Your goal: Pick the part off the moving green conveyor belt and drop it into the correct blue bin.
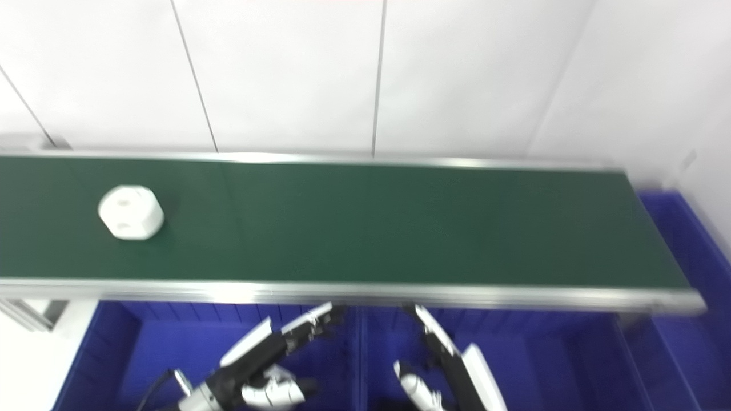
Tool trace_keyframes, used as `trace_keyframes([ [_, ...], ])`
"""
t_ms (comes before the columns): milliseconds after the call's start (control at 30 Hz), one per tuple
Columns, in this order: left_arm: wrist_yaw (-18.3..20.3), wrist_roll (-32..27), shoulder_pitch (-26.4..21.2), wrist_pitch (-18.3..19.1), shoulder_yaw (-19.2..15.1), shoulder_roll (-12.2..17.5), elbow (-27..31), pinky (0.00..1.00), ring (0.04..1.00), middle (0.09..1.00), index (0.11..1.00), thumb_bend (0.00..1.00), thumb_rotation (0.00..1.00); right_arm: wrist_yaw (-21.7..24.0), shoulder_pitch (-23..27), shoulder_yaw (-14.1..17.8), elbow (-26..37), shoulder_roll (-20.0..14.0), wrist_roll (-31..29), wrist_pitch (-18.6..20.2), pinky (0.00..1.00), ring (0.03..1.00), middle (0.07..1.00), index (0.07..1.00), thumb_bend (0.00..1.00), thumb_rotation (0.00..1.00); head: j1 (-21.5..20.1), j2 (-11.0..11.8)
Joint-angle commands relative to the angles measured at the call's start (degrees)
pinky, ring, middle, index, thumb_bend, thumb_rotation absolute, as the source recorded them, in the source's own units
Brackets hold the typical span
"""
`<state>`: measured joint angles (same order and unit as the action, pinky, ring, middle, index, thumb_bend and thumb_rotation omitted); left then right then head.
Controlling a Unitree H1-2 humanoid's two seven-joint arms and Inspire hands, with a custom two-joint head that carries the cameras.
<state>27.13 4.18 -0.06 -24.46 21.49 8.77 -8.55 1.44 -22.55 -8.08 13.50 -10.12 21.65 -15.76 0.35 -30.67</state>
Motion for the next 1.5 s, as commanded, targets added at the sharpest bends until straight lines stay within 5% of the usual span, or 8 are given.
trace_keyframes([
  [0, -1.2, 0.2, -1.4, -2.4, 0.4, 0.0, 0.6, 0.87, 0.93, 0.977, 0.949, 0.42, 0.64, -1.0, 0.5, 0.2, 1.2, -0.2, 0.4, -2.7, 0.86, 0.921, 0.943, 0.918, 0.25, 0.8, -0.1, 0.0],
  [433, -2.6, 0.7, -2.1, -2.4, 0.8, 0.9, 1.8, 0.87, 0.937, 0.981, 0.957, 0.44, 0.68, -0.8, 0.3, -0.2, 1.9, 0.8, 0.0, -2.2, 0.85, 0.911, 0.937, 0.911, 0.26, 0.71, -0.8, -0.5],
  [667, -2.0, 1.8, -5.3, -1.9, -0.4, 2.9, 6.2, 0.83, 0.909, 0.949, 0.916, 0.5, 0.37, -1.0, 0.1, -0.2, 1.8, 0.9, 0.0, -2.7, 0.86, 0.914, 0.936, 0.915, 0.24, 0.69, -0.6, -0.7],
  [1033, -2.4, 10.7, -17.2, 2.7, -4.9, 7.9, 11.3, 0.74, 0.843, 0.902, 0.853, 0.72, 0.25, -1.4, -0.1, -0.7, 1.1, 1.1, 0.4, -3.4, 0.85, 0.904, 0.935, 0.909, 0.22, 0.63, -0.6, -1.0],
  [1467, -0.7, 16.5, -33.3, 4.5, -5.3, 11.2, 2.6, 0.75, 0.866, 0.898, 0.85, 0.84, 0.33, -1.4, 0.1, -1.1, 1.3, 0.9, 0.5, -3.2, 0.86, 0.908, 0.938, 0.909, 0.23, 0.63, -1.8, -1.5],
])
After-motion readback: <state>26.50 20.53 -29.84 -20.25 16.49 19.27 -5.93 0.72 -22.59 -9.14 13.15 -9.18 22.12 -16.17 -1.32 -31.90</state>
